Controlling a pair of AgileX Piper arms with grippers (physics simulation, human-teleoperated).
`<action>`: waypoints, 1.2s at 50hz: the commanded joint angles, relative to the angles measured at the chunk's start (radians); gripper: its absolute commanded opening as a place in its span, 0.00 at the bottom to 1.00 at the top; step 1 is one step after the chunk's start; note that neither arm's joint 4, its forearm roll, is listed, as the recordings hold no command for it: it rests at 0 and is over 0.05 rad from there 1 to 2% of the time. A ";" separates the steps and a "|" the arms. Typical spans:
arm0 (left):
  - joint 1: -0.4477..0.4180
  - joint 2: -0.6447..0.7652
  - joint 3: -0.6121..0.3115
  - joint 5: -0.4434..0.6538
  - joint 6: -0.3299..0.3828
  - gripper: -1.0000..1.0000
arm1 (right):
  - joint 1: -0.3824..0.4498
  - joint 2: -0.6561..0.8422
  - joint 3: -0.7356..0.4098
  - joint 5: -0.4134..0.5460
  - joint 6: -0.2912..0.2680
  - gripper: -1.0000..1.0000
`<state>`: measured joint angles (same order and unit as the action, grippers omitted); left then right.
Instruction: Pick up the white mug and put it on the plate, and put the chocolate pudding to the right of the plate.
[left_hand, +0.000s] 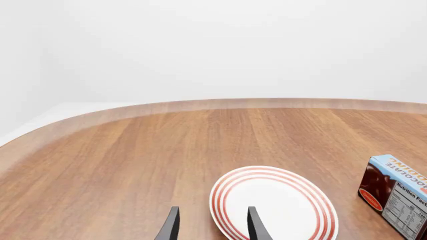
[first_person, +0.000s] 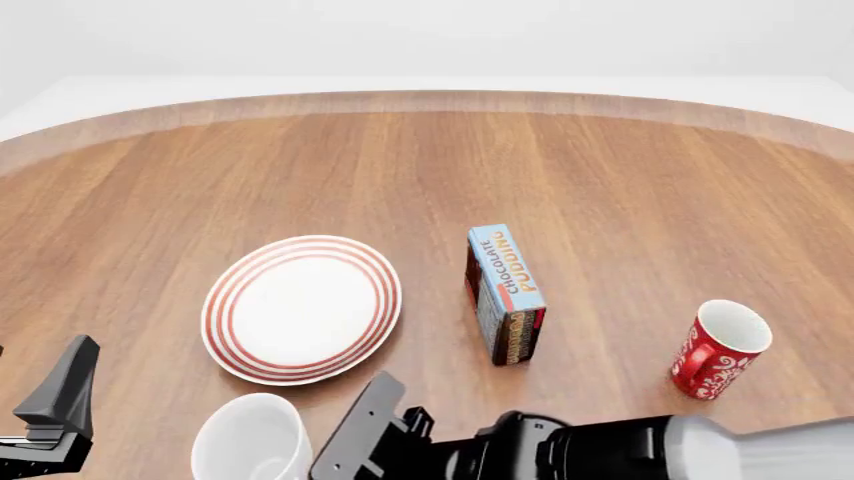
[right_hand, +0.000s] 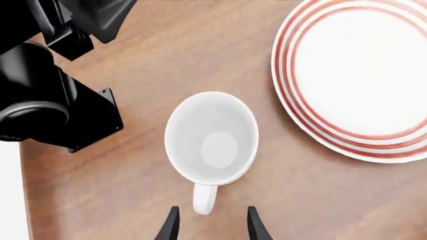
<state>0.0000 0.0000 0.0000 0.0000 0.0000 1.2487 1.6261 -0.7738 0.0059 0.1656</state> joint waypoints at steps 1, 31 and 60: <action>0.000 0.000 0.000 0.000 0.000 1.00 | 0.008 0.017 -0.014 -0.006 0.006 1.00; 0.000 0.000 0.000 0.000 0.000 1.00 | 0.034 0.086 -0.032 -0.038 0.043 1.00; 0.000 0.000 0.000 0.000 0.000 1.00 | 0.032 0.099 -0.033 -0.044 0.034 0.00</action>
<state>0.0000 0.0000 0.0000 0.0000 0.0000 1.2838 1.7273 -0.8061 -0.0398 0.2040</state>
